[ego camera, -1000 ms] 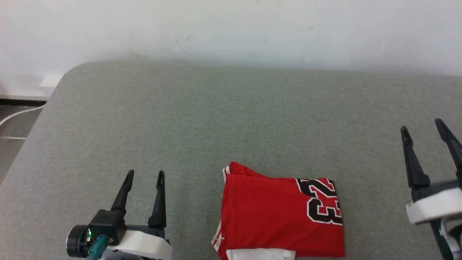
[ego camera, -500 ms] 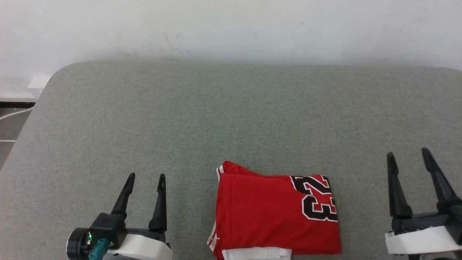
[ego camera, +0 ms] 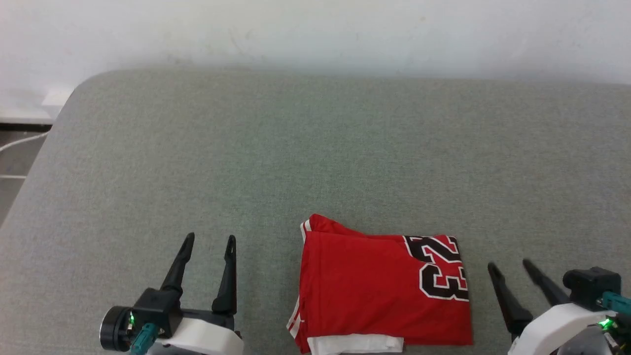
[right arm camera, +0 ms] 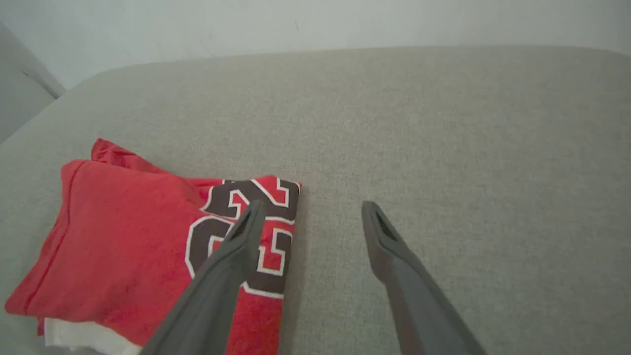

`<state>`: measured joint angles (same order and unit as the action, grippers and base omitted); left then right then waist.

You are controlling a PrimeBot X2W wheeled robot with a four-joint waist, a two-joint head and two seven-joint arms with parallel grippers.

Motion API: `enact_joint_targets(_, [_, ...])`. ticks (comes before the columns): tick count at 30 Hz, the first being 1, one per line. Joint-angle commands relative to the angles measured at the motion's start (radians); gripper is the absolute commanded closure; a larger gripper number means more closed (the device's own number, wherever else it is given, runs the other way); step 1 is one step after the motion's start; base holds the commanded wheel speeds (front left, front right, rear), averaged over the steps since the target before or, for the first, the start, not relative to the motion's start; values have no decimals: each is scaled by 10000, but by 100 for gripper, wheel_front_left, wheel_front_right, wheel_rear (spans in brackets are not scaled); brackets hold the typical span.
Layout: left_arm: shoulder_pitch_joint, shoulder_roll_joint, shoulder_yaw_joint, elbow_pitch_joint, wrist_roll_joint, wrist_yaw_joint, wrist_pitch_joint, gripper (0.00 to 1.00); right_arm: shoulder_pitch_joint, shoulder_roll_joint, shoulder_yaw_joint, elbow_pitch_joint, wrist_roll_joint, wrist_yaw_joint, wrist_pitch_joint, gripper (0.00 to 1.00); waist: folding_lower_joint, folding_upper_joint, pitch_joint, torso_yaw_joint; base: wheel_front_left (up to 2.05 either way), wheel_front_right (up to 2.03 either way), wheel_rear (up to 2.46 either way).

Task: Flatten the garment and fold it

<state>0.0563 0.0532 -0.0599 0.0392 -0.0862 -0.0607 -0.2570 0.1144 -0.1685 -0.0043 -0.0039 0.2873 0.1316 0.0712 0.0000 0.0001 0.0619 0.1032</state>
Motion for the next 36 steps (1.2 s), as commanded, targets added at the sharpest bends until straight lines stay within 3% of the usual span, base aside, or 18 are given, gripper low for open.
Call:
enact_joint_targets(1, [-155,-29,-30,26,81,-104,-47,0,7,-198,169,210,555,-9,526,0,0,-1,207,172,0,0,0])
enact_joint_targets(5, [-260,-29,-136,218,117,-108,-47,0,-140,-560,713,725,2180,-9,1807,0,0,-1,455,449,0,0,0])
enact_joint_targets(10, [-432,-29,-252,306,128,-73,-47,0,-579,-726,1078,1350,3293,-9,2463,0,0,-1,732,799,0,0,0])
enact_joint_targets(20, [-653,-29,-325,383,151,-45,-47,0,-1559,-913,2297,2833,3916,-9,3021,0,0,-1,1026,1362,0,0,0])
enact_joint_targets(22, [-662,-29,-348,381,145,-33,-47,0,-1722,-946,2607,3056,3919,-9,2992,98,0,-1,1039,1400,0,0,0])
enact_joint_targets(29, [-647,-30,-481,418,83,-11,-47,0,-2511,-1584,3295,3185,2796,-9,1987,100,0,-1,832,1024,0,0,0])
enact_joint_targets(36, [-750,-30,-783,342,-104,50,-47,0,-3835,-2906,4082,2299,376,-9,2266,100,0,-1,854,-482,0,0,0])
